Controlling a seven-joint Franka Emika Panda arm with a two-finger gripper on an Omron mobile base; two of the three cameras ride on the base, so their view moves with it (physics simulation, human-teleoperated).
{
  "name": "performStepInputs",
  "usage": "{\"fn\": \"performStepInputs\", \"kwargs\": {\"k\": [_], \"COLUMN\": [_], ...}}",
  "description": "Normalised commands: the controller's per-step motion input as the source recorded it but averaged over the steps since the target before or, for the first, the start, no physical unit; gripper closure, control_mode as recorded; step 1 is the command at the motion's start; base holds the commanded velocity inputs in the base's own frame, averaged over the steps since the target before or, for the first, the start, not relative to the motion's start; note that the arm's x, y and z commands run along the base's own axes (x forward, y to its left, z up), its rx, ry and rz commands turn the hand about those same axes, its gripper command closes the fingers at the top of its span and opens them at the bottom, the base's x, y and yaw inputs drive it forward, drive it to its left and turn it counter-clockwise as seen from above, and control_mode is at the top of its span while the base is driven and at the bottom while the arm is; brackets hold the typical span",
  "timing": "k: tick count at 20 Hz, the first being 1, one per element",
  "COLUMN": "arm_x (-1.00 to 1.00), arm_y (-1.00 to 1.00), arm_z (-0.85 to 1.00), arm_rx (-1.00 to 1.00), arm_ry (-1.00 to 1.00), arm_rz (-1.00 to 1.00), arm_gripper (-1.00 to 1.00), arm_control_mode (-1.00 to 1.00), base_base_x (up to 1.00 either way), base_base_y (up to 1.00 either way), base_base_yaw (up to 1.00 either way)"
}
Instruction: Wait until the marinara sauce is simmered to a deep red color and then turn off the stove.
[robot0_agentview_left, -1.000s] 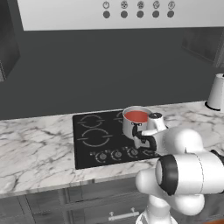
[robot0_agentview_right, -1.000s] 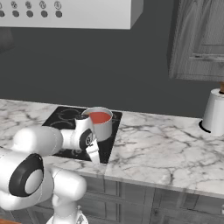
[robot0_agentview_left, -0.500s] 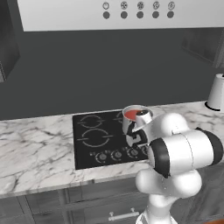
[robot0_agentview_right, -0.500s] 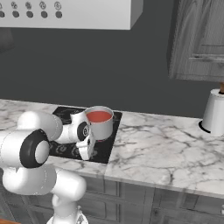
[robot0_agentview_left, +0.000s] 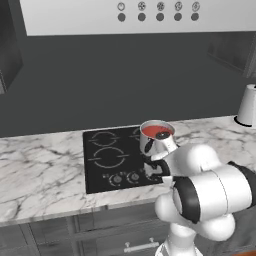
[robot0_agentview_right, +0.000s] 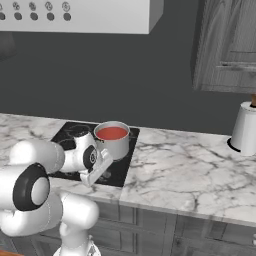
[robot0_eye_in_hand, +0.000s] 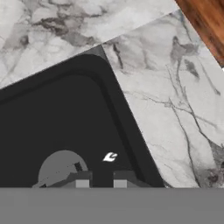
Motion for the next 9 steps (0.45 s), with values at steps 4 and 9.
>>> {"fn": "performStepInputs", "kwargs": {"k": [4,9], "arm_x": [-0.81,-0.64], "arm_y": [-0.10,0.00], "arm_z": [-0.44,-0.46], "arm_rx": [0.00,0.00], "arm_ry": [-0.43,-0.40], "arm_rz": [-0.53,-0.63], "arm_gripper": [1.00,1.00], "arm_control_mode": [-1.00,-1.00], "base_base_x": [0.00,0.00], "base_base_y": [0.00,0.00], "base_base_yaw": [0.00,0.00]}}
